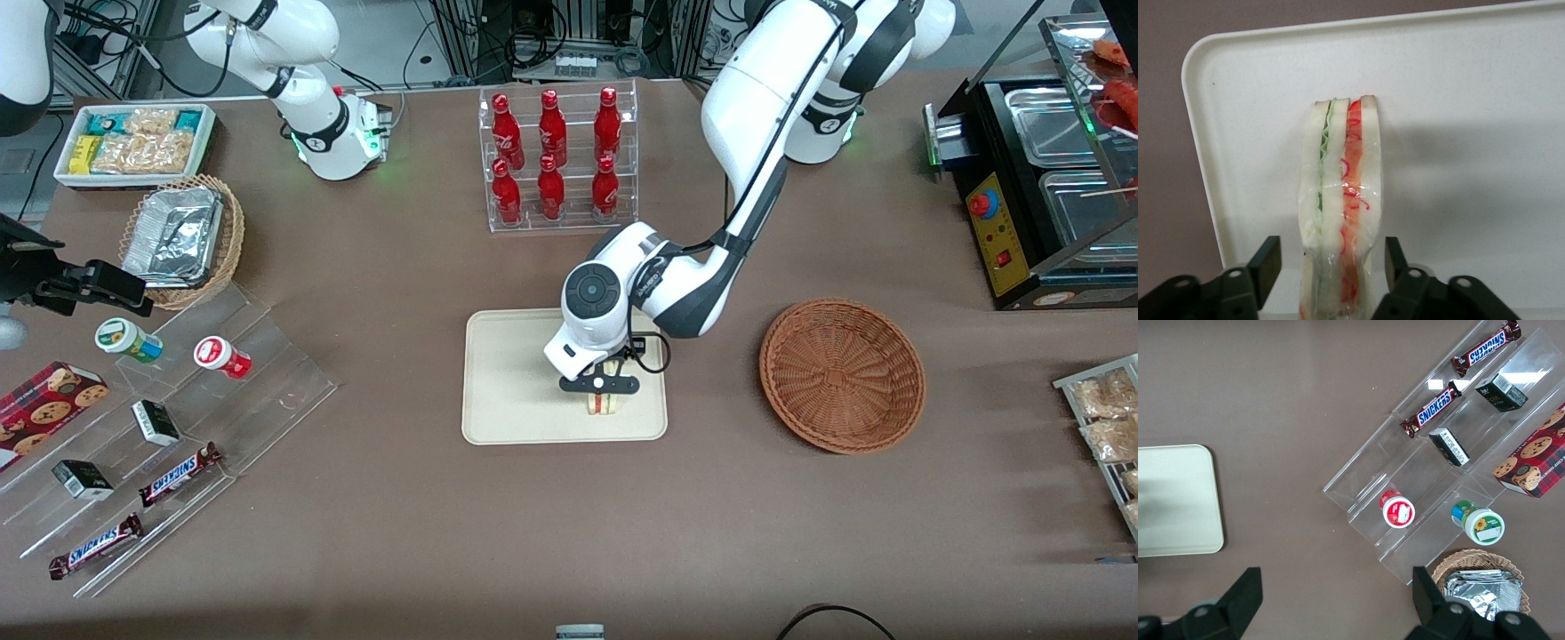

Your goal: Place sandwich from basket to tray

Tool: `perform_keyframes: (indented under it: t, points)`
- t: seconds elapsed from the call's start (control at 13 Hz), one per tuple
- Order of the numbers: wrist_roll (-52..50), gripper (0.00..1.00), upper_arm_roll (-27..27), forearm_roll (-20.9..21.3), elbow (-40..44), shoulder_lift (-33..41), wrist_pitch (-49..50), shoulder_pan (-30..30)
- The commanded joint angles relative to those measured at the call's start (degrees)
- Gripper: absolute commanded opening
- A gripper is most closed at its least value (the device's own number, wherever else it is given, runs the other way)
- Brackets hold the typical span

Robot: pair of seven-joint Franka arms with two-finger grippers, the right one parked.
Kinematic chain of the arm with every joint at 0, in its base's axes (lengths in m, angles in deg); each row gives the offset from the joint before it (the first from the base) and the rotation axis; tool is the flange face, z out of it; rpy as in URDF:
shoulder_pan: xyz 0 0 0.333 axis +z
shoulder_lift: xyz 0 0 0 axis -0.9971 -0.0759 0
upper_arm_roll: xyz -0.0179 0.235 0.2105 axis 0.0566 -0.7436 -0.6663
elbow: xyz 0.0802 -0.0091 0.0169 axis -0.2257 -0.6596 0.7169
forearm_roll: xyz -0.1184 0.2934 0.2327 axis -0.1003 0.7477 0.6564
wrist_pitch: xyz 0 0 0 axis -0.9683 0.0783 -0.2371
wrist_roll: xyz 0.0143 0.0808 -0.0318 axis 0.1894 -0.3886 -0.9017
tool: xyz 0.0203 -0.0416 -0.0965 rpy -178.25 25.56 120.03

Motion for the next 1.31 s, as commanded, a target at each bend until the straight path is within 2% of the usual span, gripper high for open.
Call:
perform_keyframes:
  t: [0.0,0.31,0.54,1.0,1.23]
  points:
    - [0.2,1.0,-0.3,0.7,1.3,1.0,0.8,0.0]
    - [0.7,1.0,-0.6,0.5,1.8,4.1,0.8,1.6]
    - [1.1,1.0,-0.4,0.2,1.7,7.7,2.1,6.8]
    - [10.0,1.0,-0.1,-0.3,1.2,12.4,10.7,15.9]
    - [15.8,1.0,-0.4,-2.3,1.2,15.5,16.1,19.9]
